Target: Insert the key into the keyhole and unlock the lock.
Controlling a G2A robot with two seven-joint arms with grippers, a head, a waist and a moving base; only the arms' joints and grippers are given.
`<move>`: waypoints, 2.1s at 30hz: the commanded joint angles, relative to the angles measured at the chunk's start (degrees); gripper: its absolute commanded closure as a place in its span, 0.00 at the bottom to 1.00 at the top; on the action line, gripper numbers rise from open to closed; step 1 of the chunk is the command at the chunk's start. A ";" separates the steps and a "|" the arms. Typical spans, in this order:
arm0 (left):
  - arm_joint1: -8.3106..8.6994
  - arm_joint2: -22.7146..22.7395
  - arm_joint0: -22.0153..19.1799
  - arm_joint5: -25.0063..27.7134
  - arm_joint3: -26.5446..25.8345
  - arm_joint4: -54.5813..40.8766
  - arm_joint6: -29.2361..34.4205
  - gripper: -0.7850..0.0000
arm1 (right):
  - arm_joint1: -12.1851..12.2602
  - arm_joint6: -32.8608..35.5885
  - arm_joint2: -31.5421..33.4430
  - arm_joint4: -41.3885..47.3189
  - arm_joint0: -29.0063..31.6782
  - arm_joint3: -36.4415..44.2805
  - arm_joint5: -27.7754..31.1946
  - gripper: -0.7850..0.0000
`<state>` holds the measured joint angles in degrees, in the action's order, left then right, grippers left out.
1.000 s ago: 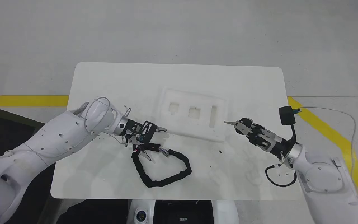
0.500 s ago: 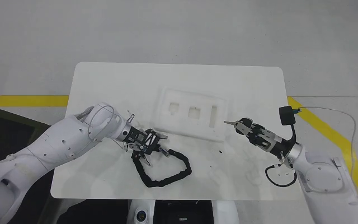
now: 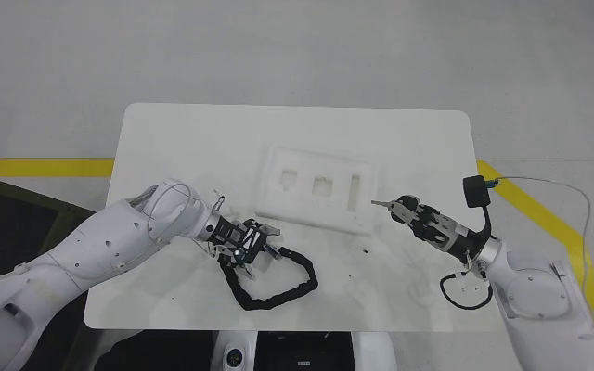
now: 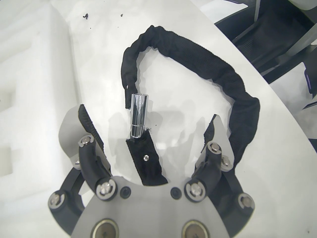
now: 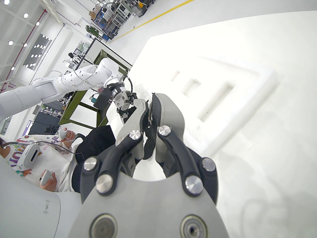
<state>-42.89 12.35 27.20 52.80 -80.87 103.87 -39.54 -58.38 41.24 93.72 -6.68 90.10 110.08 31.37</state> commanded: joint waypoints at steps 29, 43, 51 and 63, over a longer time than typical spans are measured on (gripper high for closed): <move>-2.86 3.23 2.31 0.59 3.23 0.98 1.55 0.54 | 0.00 0.00 0.00 0.00 0.00 0.00 0.00 1.00; -4.14 4.42 3.00 0.92 4.80 1.36 1.36 0.92 | 0.00 0.00 0.00 0.00 0.00 0.00 0.00 1.00; -4.79 5.24 3.37 1.35 5.37 0.63 0.26 1.00 | 0.00 0.00 0.00 0.00 0.00 0.00 0.00 1.00; -4.28 6.22 3.20 -3.33 7.18 2.47 -15.28 1.00 | -0.07 0.52 -2.71 2.13 0.62 2.27 -0.37 1.00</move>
<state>-47.27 18.45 30.42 50.35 -73.79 106.51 -53.98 -58.46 41.38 91.42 -5.16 90.62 112.02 30.96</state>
